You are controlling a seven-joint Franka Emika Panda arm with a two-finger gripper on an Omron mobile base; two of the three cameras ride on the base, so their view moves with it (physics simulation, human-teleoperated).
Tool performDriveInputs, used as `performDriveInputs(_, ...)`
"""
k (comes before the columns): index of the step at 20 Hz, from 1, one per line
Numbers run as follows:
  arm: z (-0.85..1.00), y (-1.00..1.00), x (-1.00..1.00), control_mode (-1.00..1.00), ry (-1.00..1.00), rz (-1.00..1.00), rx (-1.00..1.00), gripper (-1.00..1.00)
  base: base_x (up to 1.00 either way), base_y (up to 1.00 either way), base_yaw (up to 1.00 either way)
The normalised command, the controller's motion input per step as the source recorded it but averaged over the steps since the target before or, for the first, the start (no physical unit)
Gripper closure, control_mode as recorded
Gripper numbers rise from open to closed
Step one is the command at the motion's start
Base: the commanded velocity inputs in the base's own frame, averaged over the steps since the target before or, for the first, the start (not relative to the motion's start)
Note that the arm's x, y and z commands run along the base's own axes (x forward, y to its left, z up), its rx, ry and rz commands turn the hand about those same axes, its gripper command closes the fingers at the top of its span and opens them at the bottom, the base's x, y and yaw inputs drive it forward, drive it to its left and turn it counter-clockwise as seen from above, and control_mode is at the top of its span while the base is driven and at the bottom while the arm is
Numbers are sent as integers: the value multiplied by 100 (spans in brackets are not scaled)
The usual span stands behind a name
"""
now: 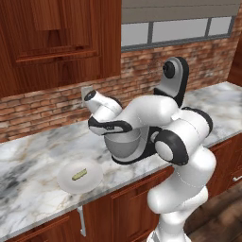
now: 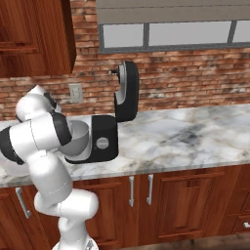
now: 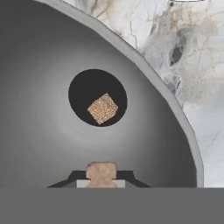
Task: Add butter and sugar cubes to the stand mixer bowl and then turn on the stand mixer to begin making frosting.
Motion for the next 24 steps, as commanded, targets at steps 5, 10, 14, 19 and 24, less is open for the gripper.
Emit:
performDriveInputs(5,-60,8,28,-100,5,6,0,100,0,0,0)
performDriveInputs(10,-63,10,24,-100,7,6,0,-100,0,0,0)
performDriveInputs(14,-51,2,7,-100,2,6,0,-100,0,0,0)
performDriveInputs(19,-33,0,0,-100,0,6,0,-100,0,0,0)
performDriveInputs(24,-10,2,-27,-100,-7,7,0,-100,0,0,0)
